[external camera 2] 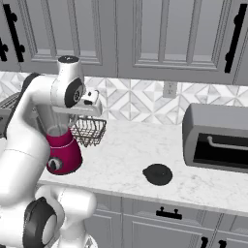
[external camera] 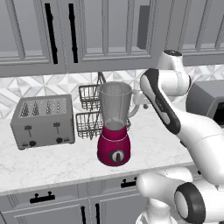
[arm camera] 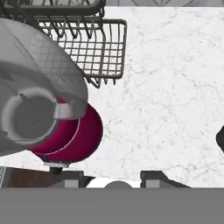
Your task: Close the lid blender by securely placing the lid on top.
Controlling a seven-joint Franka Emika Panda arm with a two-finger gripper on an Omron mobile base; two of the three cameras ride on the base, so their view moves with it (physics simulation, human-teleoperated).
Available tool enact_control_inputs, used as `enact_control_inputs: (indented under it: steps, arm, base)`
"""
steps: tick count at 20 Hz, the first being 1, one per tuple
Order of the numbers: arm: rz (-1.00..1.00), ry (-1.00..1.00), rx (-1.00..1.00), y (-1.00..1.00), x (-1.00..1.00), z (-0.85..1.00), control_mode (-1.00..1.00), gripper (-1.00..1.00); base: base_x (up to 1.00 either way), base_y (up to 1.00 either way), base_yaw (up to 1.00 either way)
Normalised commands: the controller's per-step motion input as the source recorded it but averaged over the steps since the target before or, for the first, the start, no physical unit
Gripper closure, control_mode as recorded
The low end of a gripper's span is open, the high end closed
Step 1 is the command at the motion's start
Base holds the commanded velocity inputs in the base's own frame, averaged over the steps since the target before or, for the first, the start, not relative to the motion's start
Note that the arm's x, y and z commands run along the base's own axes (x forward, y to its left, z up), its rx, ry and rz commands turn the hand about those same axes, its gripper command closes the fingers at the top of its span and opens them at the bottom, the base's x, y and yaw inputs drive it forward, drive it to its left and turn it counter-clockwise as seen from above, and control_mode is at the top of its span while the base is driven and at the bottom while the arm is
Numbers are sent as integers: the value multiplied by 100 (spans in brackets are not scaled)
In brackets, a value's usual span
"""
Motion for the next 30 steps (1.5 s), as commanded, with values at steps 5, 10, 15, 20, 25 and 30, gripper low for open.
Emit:
enact_control_inputs:
  steps: [5,10,15,20,25,30]
  arm:
    - [-2,-3,0,-15,-43,-10,-100,-100]
    - [-15,-6,9,-80,-62,-68,-100,-100]
    - [-20,24,12,-100,9,-63,-100,-100]
    - [-15,34,5,-96,55,-50,-100,-100]
    - [-9,12,2,-51,38,-35,-100,-100]
    - [-5,2,0,-42,4,-47,-100,-100]
  base:
    - [0,0,0]
    - [0,0,0]
    - [0,0,0]
    - [0,0,0]
    - [0,0,0]
    - [0,0,0]
